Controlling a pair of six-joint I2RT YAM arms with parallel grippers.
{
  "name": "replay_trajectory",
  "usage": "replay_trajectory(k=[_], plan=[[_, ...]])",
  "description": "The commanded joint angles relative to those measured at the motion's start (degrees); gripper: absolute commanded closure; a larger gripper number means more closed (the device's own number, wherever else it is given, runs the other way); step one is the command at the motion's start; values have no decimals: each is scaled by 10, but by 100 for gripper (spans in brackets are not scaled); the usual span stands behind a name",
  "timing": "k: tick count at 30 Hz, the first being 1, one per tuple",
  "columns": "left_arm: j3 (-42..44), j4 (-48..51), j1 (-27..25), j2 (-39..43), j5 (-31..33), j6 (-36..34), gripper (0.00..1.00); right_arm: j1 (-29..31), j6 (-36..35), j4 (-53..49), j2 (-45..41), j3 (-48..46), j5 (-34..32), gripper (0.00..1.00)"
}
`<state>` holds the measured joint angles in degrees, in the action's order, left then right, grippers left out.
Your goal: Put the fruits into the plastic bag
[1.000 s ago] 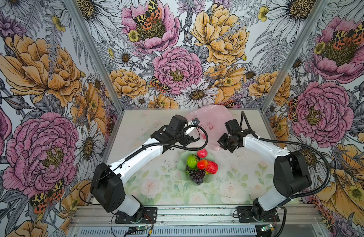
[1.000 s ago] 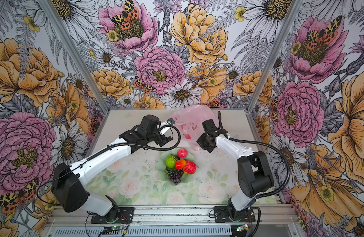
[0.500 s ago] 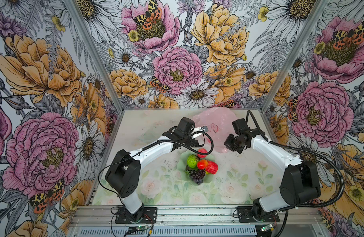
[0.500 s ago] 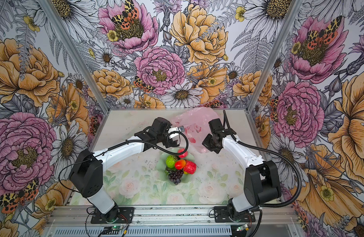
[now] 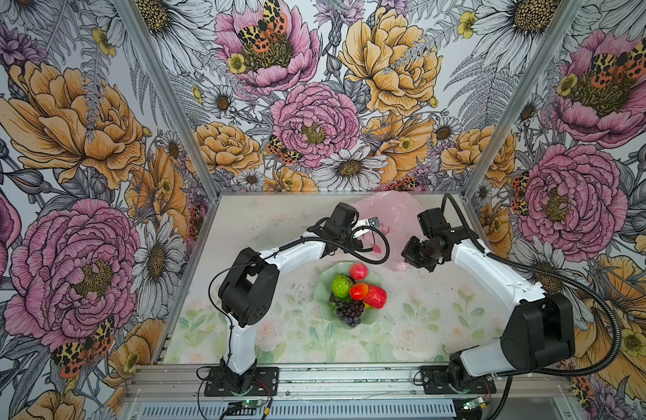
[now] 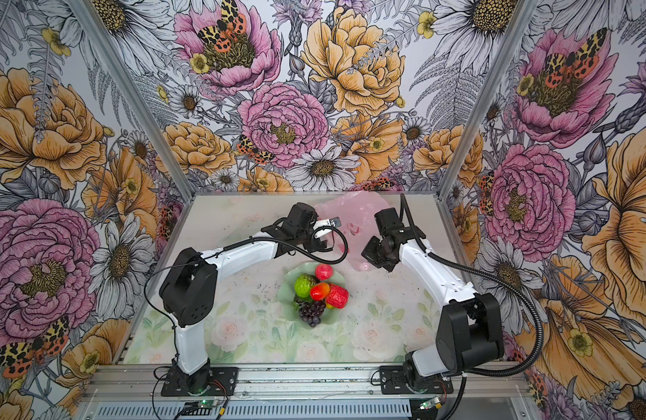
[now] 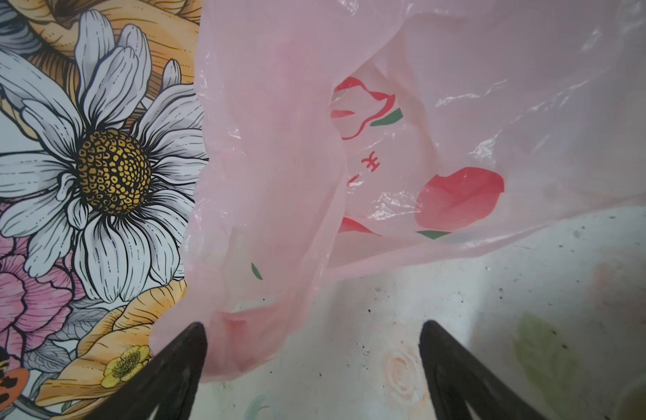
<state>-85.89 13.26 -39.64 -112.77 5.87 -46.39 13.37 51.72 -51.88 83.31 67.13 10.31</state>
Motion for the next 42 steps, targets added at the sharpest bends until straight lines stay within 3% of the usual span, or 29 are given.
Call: replay_trajectory(k=[1, 5, 11, 12, 18, 24, 30, 32, 34, 35, 37, 39, 42], plan=[[-26, -15, -5, -18, 16, 4, 14, -6, -11, -10, -23, 5, 5, 100], [-37, -14, -6, -33, 20, 6, 33, -13, -15, -14, -26, 4, 9, 100], [-50, -5, -8, -42, 29, 9, 97, -24, -22, -19, -32, 2, 15, 100], [-50, -3, -7, -40, 33, 14, 100, -27, -23, -19, -32, 1, 17, 100], [-47, 21, 11, 9, 31, 83, 100, -39, -24, -18, -29, 7, 16, 100], [-69, 84, 66, 79, -22, 257, 100, -40, -33, -19, -38, 30, -5, 100], [-48, 134, 141, 183, -150, 452, 100, -35, -72, -18, -24, 93, 8, 100], [-14, 134, 154, 216, -179, 478, 100, -28, -93, -18, -21, 112, 3, 100], [21, 133, 152, 251, -204, 454, 100, -18, -118, -19, -16, 132, 5, 100], [39, 133, 144, 267, -221, 418, 87, -16, -128, -20, -14, 141, 12, 100], [67, 132, 115, 292, -199, 336, 30, -12, -137, -22, -12, 156, 28, 100], [99, 118, 85, 312, -164, 227, 17, -5, -152, -38, -13, 197, 36, 100], [120, 69, 89, 320, -138, 193, 9, 9, -185, -76, -7, 282, 30, 100]])
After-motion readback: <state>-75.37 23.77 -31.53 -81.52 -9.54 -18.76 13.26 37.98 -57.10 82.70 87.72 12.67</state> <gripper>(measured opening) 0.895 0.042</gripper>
